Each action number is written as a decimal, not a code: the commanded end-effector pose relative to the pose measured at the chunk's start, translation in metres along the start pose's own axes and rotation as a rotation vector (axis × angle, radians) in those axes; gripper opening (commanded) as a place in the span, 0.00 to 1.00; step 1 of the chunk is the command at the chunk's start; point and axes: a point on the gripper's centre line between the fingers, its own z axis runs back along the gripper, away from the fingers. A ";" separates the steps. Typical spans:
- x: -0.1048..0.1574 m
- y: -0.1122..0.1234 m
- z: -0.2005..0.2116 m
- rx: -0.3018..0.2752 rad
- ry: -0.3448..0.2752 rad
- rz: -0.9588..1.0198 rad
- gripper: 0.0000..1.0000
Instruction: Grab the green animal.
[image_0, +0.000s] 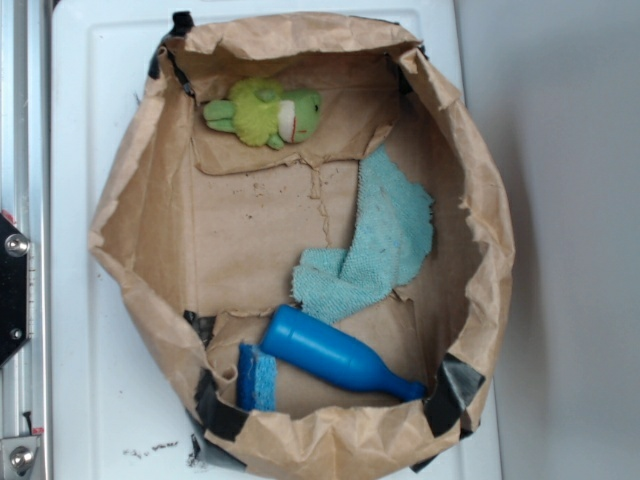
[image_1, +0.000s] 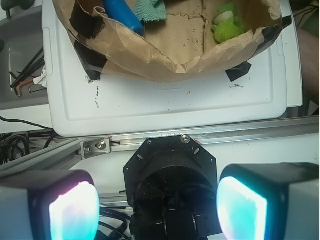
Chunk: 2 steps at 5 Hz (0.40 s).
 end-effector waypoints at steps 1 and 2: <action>0.000 0.000 0.000 0.000 0.000 0.000 1.00; 0.031 -0.004 -0.002 -0.017 -0.020 0.052 1.00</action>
